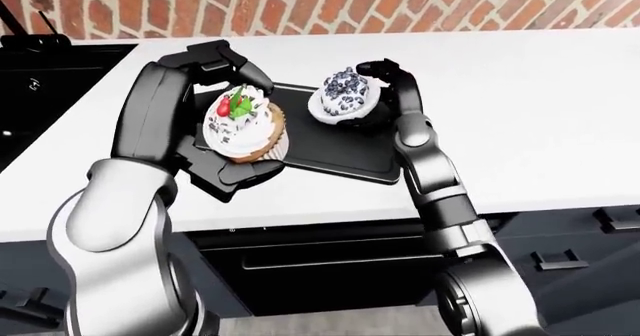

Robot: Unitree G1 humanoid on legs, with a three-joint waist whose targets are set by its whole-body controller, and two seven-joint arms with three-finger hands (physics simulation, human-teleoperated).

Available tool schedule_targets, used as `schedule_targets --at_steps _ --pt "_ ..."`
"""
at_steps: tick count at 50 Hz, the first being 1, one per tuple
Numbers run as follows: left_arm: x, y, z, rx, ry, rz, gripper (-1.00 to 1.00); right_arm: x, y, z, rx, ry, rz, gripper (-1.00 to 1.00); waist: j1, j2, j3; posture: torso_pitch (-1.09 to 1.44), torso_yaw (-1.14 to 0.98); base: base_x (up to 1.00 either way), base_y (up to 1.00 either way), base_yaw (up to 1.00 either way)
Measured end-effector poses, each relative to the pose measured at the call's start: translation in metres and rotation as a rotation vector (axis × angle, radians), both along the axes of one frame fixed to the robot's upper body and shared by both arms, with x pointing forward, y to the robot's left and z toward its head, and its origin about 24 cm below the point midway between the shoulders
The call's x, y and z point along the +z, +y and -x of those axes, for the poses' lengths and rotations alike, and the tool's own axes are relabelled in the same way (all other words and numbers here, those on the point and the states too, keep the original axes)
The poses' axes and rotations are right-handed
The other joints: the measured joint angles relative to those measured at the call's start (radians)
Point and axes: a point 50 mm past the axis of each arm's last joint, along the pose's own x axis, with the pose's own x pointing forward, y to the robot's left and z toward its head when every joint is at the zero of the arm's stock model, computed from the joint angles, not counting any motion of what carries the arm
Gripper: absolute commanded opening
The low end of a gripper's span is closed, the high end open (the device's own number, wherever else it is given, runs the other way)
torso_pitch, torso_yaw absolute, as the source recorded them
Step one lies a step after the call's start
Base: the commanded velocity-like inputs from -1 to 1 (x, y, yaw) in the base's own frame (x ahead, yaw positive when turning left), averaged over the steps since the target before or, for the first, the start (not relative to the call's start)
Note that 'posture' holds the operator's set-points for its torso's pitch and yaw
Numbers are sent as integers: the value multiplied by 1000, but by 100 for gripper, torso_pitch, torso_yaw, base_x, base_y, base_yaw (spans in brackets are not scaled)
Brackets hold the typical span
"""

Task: Pick up the bowl with donut and place it on the tray. Pick up the cupcake and place it on the tray.

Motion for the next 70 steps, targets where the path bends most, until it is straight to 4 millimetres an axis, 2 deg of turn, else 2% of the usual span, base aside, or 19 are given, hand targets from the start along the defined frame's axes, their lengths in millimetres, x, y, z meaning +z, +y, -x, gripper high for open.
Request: schedule_targets --at_steps 3,7,11,21,27,37,40,46,56,62,70 --pt "1 0 0 -1 0 1 -100 1 1 1 6 3 1 4 -1 1 -1 0 0 0 0 0" --pt "2 0 0 -2 -2 -1 -100 0 2 2 20 8 3 48 -3 2 -2 0 0 0 0 0" --pt "1 0 0 -2 -2 1 -100 3 3 5 27 4 5 64 -3 3 -3 0 0 0 0 0" --pt "3 1 1 1 -6 3 -100 3 3 7 29 10 18 62 -4 4 -3 0 0 0 0 0" --pt "4 1 0 0 -5 0 -100 15 -3 15 32 -14 13 66 -1 2 0 0 0 0 0 0" --pt "11 -4 -7 -3 -4 -9 -100 62 -20 65 53 -142 -36 77 6 -3 1 0 0 0 0 0" --pt "12 -9 -18 -5 11 -10 -100 73 -28 81 46 -174 -55 100 7 -5 0 0 0 0 0 0" --pt "1 -15 -53 2 90 -7 -100 93 -38 106 41 -226 -82 100 5 -8 0 0 0 0 0 0" --pt "-28 -18 -92 26 169 -21 -100 116 -40 131 55 -285 -103 100 2 -3 -1 0 0 0 0 0" --pt "-48 -4 -125 114 220 -16 -100 121 -36 134 69 -302 -99 100 -3 -2 -5 0 0 0 0 0" --pt "-55 -6 -141 132 202 -22 -100 114 -33 129 73 -269 -97 100 -5 3 -4 0 0 0 0 0"
